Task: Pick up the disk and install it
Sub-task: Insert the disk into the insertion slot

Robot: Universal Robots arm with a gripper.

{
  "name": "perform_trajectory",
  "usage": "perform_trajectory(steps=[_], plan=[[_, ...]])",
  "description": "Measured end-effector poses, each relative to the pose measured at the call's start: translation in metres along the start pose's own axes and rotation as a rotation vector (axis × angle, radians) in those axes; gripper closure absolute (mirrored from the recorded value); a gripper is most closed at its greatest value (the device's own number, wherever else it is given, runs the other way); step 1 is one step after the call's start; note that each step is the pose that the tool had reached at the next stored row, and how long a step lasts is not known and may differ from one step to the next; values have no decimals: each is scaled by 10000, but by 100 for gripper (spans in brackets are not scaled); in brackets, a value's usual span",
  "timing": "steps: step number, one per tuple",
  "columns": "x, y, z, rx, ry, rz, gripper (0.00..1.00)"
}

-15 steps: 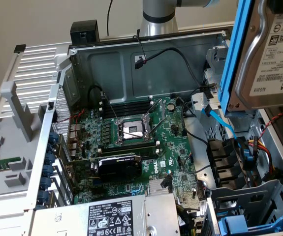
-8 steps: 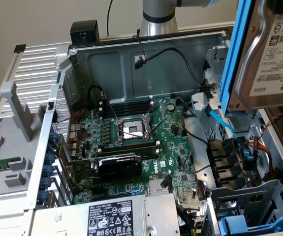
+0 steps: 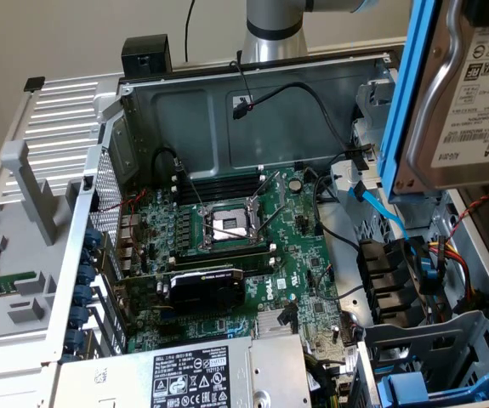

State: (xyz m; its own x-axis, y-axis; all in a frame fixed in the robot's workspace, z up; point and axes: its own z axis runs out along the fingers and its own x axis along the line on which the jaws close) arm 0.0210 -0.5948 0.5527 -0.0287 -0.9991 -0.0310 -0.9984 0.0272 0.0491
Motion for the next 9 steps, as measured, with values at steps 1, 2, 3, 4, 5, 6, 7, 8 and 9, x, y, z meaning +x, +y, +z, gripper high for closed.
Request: perform_trajectory(steps=[1,2,3,4,5,6,7,8,9], plan=[[0,0,4,0,-10,3,63],[0,0,9,-1,-20,5,63],[2,1,13,-2,-57,6,63],[10,0,17,-4,-132,4,63],[28,-1,20,-7,-213,2,63],[50,-2,26,-8,-281,1,63],[76,-3,30,-8,-306,4,63],[92,-3,39,-8,-313,9,63],[108,-4,43,-8,-312,9,63]])
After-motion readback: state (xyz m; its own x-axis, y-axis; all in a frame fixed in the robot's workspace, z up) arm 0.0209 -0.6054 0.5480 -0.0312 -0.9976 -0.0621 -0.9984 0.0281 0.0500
